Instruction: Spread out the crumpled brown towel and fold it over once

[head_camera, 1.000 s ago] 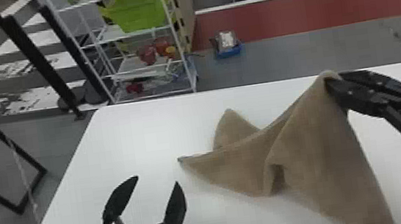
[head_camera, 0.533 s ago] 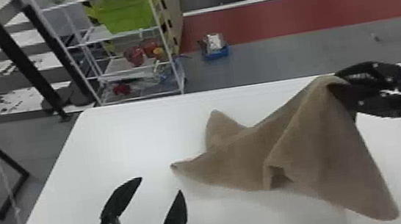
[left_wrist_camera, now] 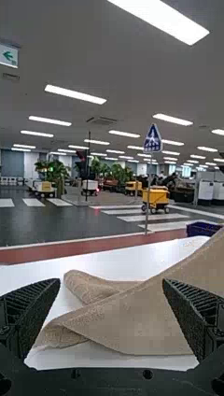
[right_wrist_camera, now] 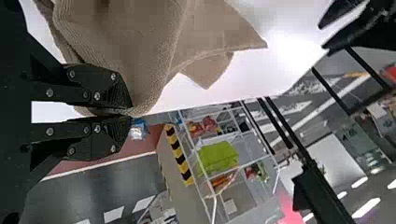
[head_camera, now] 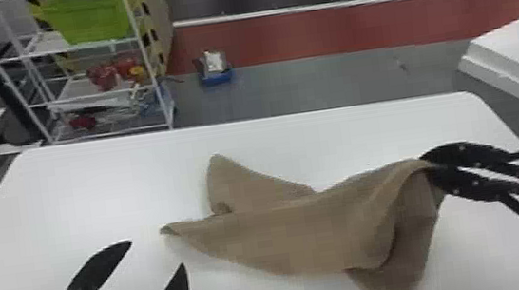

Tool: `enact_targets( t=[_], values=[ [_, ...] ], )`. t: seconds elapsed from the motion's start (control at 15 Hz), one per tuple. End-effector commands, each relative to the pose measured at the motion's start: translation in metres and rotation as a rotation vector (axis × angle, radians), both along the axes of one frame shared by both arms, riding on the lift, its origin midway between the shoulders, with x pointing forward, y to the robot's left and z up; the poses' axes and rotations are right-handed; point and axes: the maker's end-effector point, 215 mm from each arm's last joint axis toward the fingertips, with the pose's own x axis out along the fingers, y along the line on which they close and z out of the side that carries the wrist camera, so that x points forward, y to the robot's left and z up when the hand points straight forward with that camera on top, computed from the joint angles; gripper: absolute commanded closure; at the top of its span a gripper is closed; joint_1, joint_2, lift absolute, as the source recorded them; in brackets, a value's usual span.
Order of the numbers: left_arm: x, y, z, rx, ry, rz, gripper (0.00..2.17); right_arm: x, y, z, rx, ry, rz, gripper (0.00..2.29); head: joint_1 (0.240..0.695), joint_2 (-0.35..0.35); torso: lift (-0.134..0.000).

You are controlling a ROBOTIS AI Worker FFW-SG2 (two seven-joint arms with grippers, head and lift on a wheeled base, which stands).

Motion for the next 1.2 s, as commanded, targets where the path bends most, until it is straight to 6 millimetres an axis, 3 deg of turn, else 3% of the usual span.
enact_targets(
  t=[0.0, 0.27, 0.4, 0.53, 0.67, 0.8, 0.93, 1.13],
  values=[
    [-0.002, -0.007, 0.003, 0.0, -0.005, -0.038, 0.08, -0.003, -0.029, -0.024, -0.061, 0.044, -0.031, 1.01, 0.695, -0.028, -0.123],
    [-0.007, -0.028, -0.007, 0.01, 0.033, -0.157, 0.08, -0.006, -0.092, -0.051, -0.146, 0.103, -0.121, 1.01, 0.695, -0.134, -0.123],
    [-0.008, -0.041, -0.016, 0.032, 0.066, -0.225, 0.08, -0.021, -0.105, -0.078, -0.21, 0.13, -0.11, 1.01, 0.695, -0.19, -0.123],
    [-0.005, -0.06, -0.025, 0.072, 0.083, -0.299, 0.09, -0.025, -0.122, -0.093, -0.2, 0.161, -0.142, 1.01, 0.695, -0.259, -0.123],
    [-0.003, -0.082, -0.031, 0.108, 0.096, -0.348, 0.1, -0.032, -0.12, -0.1, -0.188, 0.172, -0.139, 1.01, 0.695, -0.299, -0.123],
    [-0.001, -0.095, -0.02, 0.114, 0.067, -0.372, 0.1, -0.033, -0.117, -0.101, -0.18, 0.175, -0.137, 1.01, 0.695, -0.345, -0.123],
    [0.009, -0.105, -0.007, 0.167, 0.027, -0.403, 0.1, -0.033, -0.112, -0.101, -0.174, 0.174, -0.13, 1.01, 0.695, -0.35, -0.123],
    [0.027, -0.121, -0.01, 0.273, 0.003, -0.432, 0.1, -0.032, -0.109, -0.1, -0.17, 0.171, -0.124, 1.01, 0.695, -0.35, -0.123]
  ],
)
